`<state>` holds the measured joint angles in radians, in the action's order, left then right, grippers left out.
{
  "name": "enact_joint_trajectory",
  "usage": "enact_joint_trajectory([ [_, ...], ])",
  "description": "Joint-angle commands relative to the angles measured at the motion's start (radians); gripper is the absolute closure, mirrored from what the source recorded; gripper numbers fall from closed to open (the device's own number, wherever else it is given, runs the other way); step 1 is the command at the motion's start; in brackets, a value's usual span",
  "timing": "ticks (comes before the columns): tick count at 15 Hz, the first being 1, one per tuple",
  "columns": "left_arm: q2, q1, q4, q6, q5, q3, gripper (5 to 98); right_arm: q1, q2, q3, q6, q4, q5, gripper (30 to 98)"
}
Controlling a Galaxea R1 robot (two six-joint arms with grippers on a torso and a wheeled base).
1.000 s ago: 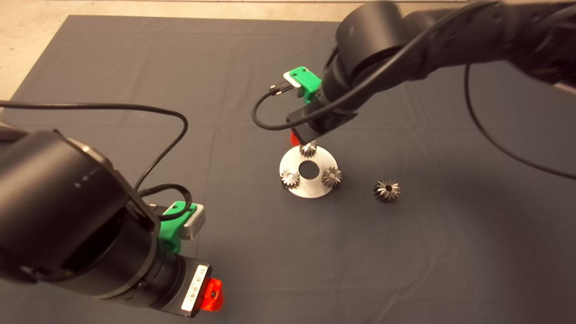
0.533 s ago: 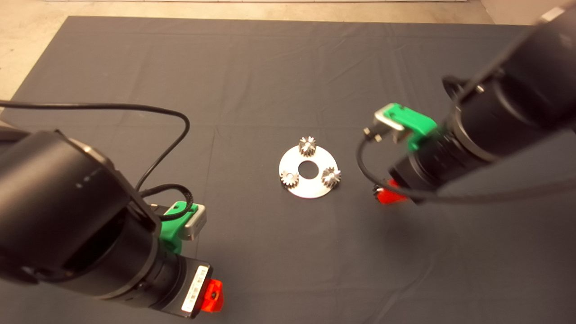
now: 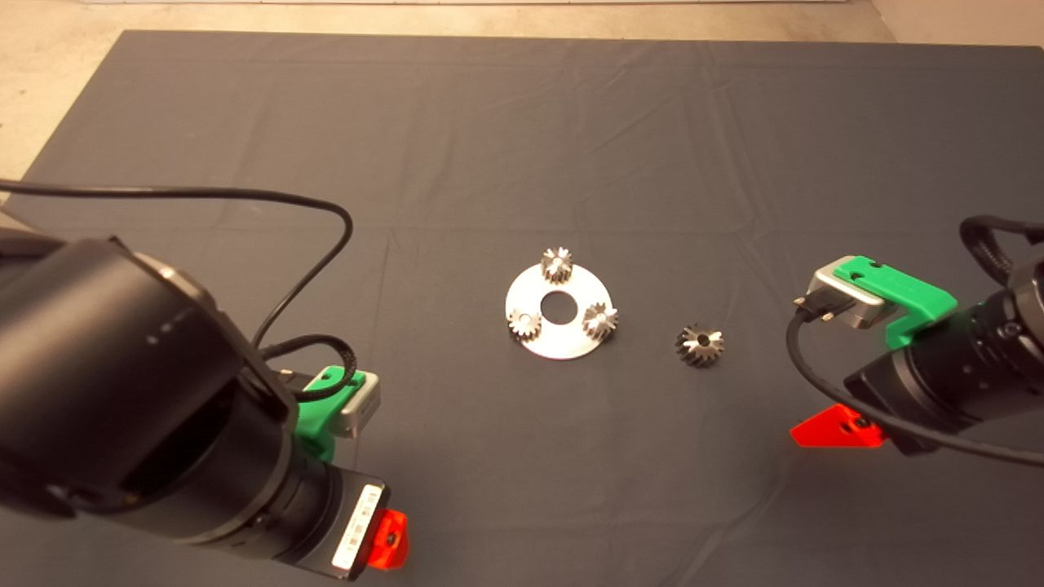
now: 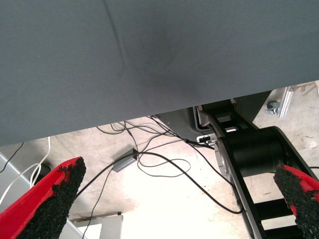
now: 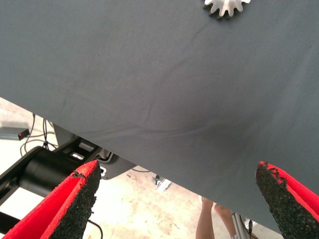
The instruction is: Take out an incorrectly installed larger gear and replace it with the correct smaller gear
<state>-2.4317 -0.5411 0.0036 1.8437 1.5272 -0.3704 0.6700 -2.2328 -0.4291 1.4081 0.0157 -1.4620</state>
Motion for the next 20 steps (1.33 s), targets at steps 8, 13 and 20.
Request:
enact_joint_trajectory([
  [8, -0.005, -0.017, -0.017, -0.003, 0.131, 0.013, 5.4, 0.019, 0.011, 0.005, 0.007, 0.035, 0.000, 36.1],
  [13, -0.013, -0.017, -0.017, -0.003, 0.131, 0.013, 5.4, 0.020, 0.015, 0.005, 0.008, 0.035, -0.001, 30.8],
  [20, -0.004, -0.017, -0.017, -0.004, 0.131, 0.010, 5.4, 0.020, 0.035, 0.001, 0.006, 0.035, -0.006, 30.8],
])
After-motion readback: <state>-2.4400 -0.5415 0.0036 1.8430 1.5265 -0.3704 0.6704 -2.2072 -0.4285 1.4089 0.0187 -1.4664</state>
